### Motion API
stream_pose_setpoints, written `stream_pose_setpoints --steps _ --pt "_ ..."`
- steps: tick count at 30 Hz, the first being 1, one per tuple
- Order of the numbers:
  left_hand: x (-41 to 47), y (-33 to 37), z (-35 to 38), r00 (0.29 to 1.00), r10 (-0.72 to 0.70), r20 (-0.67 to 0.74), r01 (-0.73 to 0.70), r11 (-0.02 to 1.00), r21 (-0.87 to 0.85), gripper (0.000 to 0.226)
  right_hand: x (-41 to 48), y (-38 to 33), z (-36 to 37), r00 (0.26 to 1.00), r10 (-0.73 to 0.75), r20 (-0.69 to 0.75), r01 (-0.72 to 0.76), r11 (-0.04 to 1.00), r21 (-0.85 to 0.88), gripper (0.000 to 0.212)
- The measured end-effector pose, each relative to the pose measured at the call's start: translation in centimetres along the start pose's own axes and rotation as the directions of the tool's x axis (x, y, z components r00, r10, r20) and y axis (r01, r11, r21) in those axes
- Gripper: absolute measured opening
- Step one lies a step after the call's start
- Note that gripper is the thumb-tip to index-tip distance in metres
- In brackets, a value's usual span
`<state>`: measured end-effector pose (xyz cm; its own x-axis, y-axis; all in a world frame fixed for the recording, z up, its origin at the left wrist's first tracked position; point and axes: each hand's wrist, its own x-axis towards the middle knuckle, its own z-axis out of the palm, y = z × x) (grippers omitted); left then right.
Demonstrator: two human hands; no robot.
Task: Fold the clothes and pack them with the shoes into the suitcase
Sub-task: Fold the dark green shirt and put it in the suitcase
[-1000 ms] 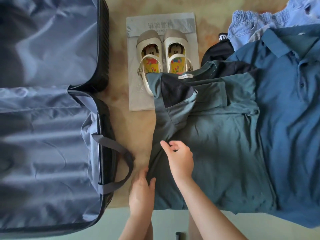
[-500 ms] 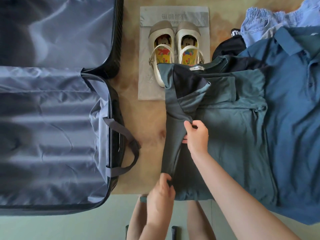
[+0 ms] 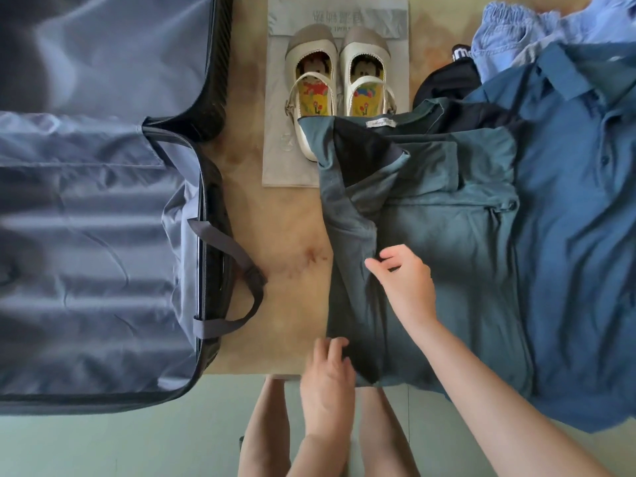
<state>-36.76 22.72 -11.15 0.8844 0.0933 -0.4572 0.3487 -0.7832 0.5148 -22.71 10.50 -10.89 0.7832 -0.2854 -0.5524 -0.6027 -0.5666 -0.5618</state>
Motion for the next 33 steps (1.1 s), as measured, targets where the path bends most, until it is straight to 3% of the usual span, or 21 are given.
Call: stream_pose_setpoints --steps 2,5,12,15,19,21,23,25,27,29,31,33 --pt "0.0 -1.7 -0.2 0.999 0.024 0.037 -0.03 0.988 0.154 0.047 -2.3 1.0 0.2 0.999 -0.022 0.03 0.025 0.993 -0.117 0.026" --pt "-0.2 -2.8 -0.4 0.994 0.08 0.074 -0.095 0.968 0.232 0.051 -5.4 2.9 1.0 0.997 -0.081 0.004 0.078 0.946 -0.316 0.028" --pt "-1.6 -2.9 0.1 0.986 0.109 0.126 -0.126 0.983 0.135 0.041 -8.0 5.5 2.4 0.977 -0.211 -0.026 0.163 0.82 -0.549 0.033" --pt "-3.6 -2.8 1.1 0.978 0.044 0.204 -0.038 0.999 -0.03 0.037 -8.7 6.0 2.6 0.958 -0.277 -0.071 0.206 0.84 -0.502 0.026" --pt "-6.8 -2.4 2.6 0.916 0.041 0.399 0.004 0.994 -0.111 0.032 -9.7 7.0 2.0 0.983 -0.107 -0.149 0.06 0.955 -0.292 0.012" --pt "-7.5 -2.2 2.9 0.886 0.055 0.461 0.003 0.992 -0.125 0.023 -10.1 7.6 1.5 0.982 -0.12 -0.144 0.073 0.951 -0.3 0.013" --pt "-7.1 -1.7 2.6 0.862 0.01 0.508 0.001 1.0 -0.022 0.017 -10.2 8.1 0.9 0.975 -0.182 -0.13 0.127 0.928 -0.349 0.024" --pt "-6.0 -1.3 2.0 0.902 -0.078 0.425 0.104 0.994 -0.038 0.018 -10.0 8.3 0.4 0.96 -0.254 -0.121 0.188 0.9 -0.393 0.03" --pt "-3.9 -0.9 0.8 0.958 -0.162 0.237 0.192 0.975 -0.11 0.018 -9.2 7.6 -0.1 0.948 -0.277 -0.158 0.203 0.906 -0.37 0.026" --pt "-1.2 -0.5 -0.4 0.969 -0.24 0.059 0.246 0.956 -0.157 0.019 -7.7 6.3 -0.3 0.942 -0.267 -0.202 0.198 0.931 -0.306 0.021" --pt "1.3 -0.1 -1.1 0.955 -0.297 0.005 0.292 0.936 -0.198 0.021 -5.8 4.7 -0.1 0.947 -0.247 -0.208 0.191 0.948 -0.254 0.022" --pt "2.5 0.1 -1.2 0.938 -0.34 0.071 0.347 0.906 -0.243 0.024 -3.8 3.2 0.3 0.963 -0.217 -0.157 0.175 0.954 -0.244 0.028"
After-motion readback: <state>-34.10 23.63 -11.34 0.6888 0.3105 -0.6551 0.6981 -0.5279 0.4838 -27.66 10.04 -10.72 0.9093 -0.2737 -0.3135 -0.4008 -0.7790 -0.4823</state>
